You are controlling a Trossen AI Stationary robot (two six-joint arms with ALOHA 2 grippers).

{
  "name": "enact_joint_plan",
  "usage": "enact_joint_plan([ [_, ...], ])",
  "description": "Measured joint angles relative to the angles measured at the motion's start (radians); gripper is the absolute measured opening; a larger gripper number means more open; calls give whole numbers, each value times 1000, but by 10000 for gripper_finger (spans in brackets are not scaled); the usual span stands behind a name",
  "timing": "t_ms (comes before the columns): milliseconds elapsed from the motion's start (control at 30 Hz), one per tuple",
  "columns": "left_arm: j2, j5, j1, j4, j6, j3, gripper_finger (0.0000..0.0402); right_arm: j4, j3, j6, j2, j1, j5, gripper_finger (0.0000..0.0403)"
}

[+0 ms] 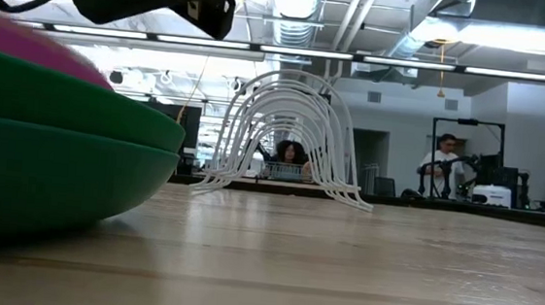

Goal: Sort dishes
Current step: Put the orange plate on the dish rack

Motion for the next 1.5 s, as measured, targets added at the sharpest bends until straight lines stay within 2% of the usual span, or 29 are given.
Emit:
enact_joint_plan([
  [333, -1, -4, 0, -138, -2, 87, 0, 1, 0, 2, 0, -3, -2, 17],
  [633, -3, -11, -1, -289, -92, 112, 0, 1, 0, 2, 0, -3, -4, 17],
  [1500, 0, -14, -1, -291, -108, 103, 0, 40, 0, -25, 0, -3, -5, 17],
])
